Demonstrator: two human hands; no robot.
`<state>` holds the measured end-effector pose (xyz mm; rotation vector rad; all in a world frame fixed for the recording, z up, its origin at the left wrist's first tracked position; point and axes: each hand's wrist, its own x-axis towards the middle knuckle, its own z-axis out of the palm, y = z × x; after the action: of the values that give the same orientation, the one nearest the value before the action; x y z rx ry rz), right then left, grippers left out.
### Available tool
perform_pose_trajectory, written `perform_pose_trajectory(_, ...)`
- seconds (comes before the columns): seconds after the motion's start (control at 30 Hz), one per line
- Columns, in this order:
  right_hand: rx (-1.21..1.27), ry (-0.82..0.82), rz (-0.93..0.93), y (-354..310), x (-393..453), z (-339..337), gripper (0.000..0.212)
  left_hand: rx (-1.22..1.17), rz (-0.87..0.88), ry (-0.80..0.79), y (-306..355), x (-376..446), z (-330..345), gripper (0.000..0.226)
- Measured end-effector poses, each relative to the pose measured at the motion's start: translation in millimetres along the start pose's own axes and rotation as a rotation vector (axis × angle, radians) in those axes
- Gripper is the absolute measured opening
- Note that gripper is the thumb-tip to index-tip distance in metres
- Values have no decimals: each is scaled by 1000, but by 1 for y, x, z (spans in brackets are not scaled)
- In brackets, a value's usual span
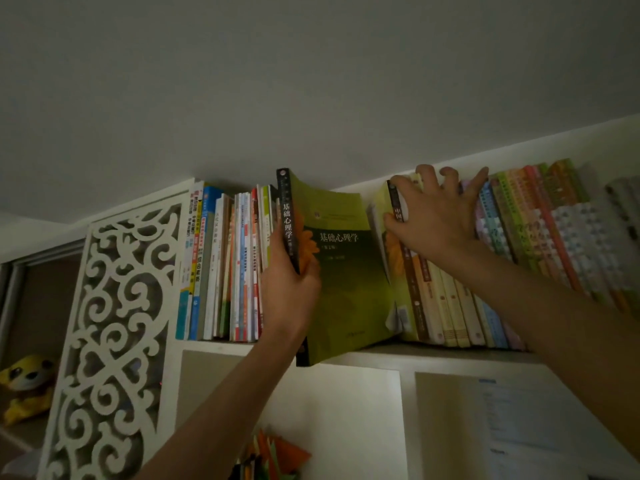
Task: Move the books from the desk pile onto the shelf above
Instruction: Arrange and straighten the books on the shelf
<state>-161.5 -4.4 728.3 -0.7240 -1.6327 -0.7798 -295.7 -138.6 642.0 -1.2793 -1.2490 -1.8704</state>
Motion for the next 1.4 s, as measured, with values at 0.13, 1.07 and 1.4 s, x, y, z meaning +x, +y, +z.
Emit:
perform_pose_trajectory(0.13, 1, 14, 11, 1, -1, -1, 57, 142, 75, 8, 14, 7, 21, 71)
perform_pose_trajectory(1.07, -22, -4, 14, -16, 2, 4, 62, 457, 111, -2, -4, 15, 78, 72)
perform_pose_trajectory(1.4, -5, -5, -6, -21, 2, 5, 60, 566, 361, -228, -57, 14, 42, 79)
